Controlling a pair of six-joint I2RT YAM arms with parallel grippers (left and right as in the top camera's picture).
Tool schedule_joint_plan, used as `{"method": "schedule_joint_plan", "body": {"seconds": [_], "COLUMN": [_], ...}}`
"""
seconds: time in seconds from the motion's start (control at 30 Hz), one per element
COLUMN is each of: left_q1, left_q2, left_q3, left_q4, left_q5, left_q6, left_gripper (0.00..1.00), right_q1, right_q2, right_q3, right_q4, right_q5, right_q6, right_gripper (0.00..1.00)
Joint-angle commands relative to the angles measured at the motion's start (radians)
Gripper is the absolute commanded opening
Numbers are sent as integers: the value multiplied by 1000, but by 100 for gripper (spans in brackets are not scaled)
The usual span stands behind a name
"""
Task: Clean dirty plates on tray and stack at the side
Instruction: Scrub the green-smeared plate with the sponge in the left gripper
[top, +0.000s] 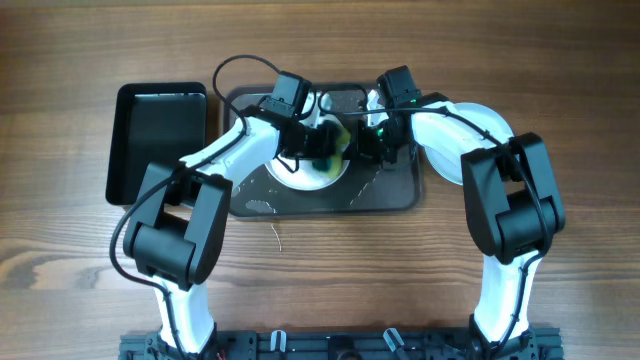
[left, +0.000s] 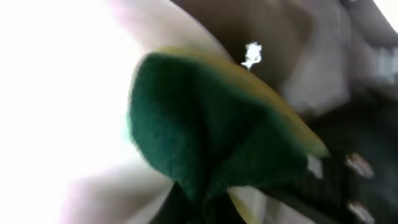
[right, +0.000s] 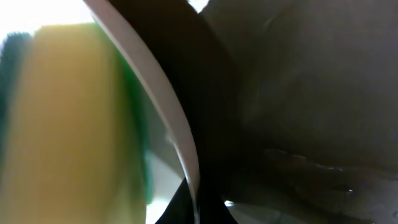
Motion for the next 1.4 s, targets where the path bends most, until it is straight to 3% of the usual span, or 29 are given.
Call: {"method": "schedule_joint_plan", "body": {"seconds": [0.0,0.13,0.2,0.4,0.57,0.8,0.9,1.1,1.27,1.37], "left_q1": [8,8,8,5,3,3,3,13,26,43], "left_q2": [11,11,11,11,11,11,11,11,9,0], "left_q3": [-6,-6,-6,-6,-6,-6,-6,-6,-3,29], "left_q4": [17,-7,-26,-179,-316,-306,-269,-127,-31,-85], "left_q5": [-502,-819,-904,-909,-635,127,187,151,-275,-420], "left_q6": [-129,-218,-240,-245,-219,173,186,162,-85,-169], "left_gripper": [4,4,4,4,4,4,4,4,4,4], "right_q1": [5,5,5,5,5,5,5,5,5,5], "right_q2": [32,32,32,32,32,32,32,32,32,32], "right_q3": [-19,-19,-19,-20,-20,-20,-20,-20,-20,-20], "right_q4": [-6,-6,-6,-2,-3,-3,-3,-3,-6,-7], "right_q5": [27,27,27,27,27,27,27,27,28,35], "right_q6": [-5,-5,-5,-5,-5,-5,-5,-5,-6,-7], "right_gripper": [4,4,4,4,4,4,4,4,4,4]}}
